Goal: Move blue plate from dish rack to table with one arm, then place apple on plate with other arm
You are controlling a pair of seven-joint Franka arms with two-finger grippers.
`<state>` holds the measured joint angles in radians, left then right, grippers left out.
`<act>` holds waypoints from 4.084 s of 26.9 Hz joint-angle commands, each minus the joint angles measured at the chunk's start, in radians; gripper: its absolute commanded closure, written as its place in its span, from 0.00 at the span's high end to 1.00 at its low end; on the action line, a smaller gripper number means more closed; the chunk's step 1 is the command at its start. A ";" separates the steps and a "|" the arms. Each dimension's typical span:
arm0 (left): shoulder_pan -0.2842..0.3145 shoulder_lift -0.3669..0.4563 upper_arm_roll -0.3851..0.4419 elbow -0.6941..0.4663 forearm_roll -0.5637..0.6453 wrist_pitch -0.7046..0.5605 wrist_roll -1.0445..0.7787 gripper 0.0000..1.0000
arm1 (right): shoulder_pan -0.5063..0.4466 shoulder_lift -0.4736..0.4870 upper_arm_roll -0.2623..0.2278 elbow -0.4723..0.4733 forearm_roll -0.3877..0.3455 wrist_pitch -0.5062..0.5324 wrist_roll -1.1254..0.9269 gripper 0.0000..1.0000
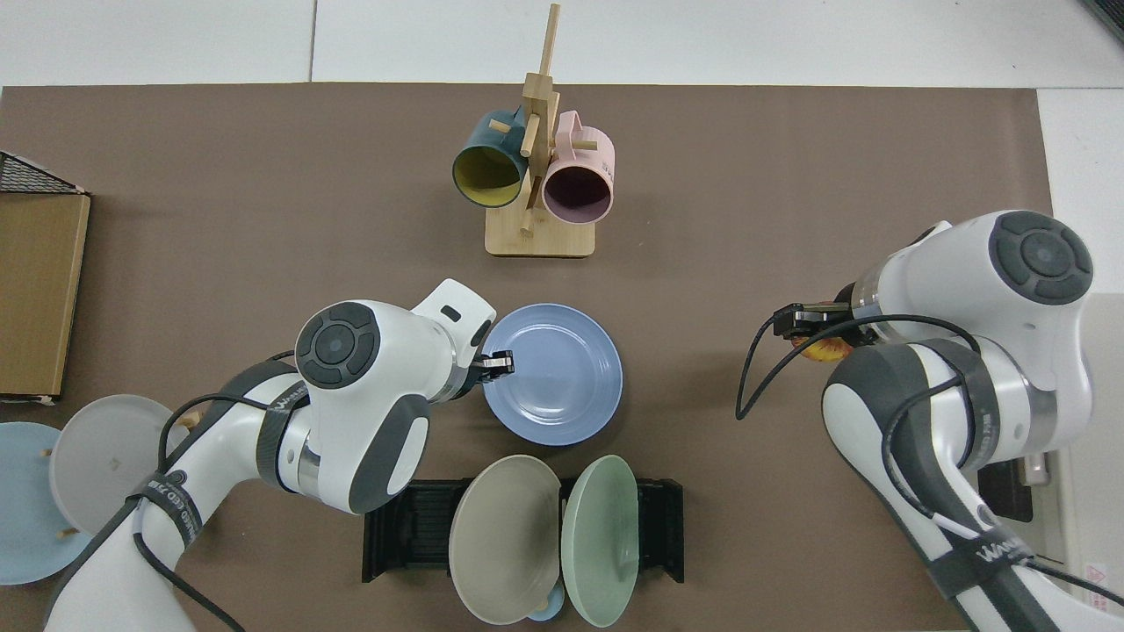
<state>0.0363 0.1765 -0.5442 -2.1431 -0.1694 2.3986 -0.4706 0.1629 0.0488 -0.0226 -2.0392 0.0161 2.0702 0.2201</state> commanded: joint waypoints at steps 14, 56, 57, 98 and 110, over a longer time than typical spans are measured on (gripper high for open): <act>0.019 0.077 0.018 0.025 0.094 0.082 0.015 0.52 | -0.013 0.002 0.007 0.011 0.010 -0.002 -0.019 0.25; 0.037 -0.219 0.346 0.531 0.208 -0.924 0.454 1.00 | 0.403 0.282 0.013 0.243 0.012 0.142 0.623 0.18; 0.039 -0.219 0.348 0.529 0.209 -0.924 0.454 1.00 | 0.406 0.292 0.013 0.243 0.013 0.162 0.633 0.18; 0.051 -0.239 0.398 0.516 0.217 -0.921 0.506 1.00 | 0.209 0.126 -0.002 0.220 0.140 0.044 0.202 1.00; 0.051 -0.242 0.397 0.516 0.217 -0.934 0.507 1.00 | -0.029 0.060 0.003 0.220 -0.007 -0.002 -0.272 1.00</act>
<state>0.0970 -0.0418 -0.1583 -1.6044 0.0348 1.4778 0.0296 0.1980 0.1476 -0.0389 -1.8020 0.0290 2.1020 0.0721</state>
